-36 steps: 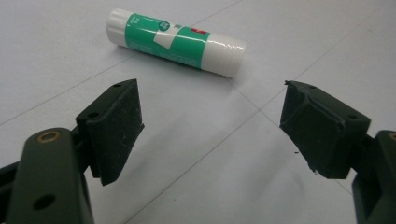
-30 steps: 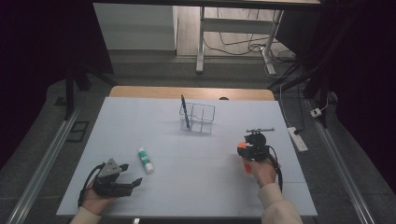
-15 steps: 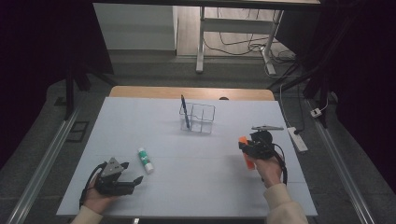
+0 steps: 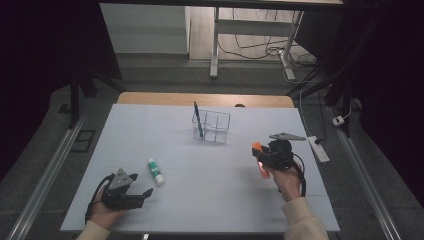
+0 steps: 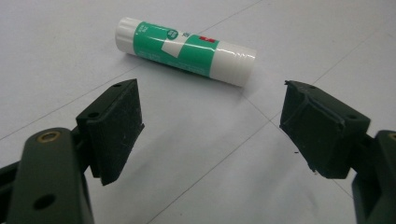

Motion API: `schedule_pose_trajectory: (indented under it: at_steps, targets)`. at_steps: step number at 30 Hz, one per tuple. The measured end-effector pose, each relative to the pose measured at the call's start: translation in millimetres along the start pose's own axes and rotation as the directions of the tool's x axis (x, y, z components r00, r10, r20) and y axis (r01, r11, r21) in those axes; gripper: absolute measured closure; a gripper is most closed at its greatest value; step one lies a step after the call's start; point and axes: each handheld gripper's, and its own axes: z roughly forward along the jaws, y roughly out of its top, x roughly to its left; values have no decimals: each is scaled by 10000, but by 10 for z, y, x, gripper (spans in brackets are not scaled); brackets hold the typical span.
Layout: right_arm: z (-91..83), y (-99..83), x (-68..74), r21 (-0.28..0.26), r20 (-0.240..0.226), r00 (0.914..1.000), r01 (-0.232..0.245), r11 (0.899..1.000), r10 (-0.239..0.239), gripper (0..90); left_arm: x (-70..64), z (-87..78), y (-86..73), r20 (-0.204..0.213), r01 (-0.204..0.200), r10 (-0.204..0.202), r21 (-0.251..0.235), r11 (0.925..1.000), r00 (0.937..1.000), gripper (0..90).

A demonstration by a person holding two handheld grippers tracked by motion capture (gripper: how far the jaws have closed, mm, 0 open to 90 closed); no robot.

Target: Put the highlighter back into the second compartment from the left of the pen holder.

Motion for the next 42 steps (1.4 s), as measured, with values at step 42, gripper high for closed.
schedule_pose_trajectory:
  at_steps: [42]
  targets:
    - [-37, 205, 162, -2237, -1094, 9877, 846, 9710, -1113, 645, 1, 2, -3, -48, -71, 72, 70, 10000, 10000, 207]
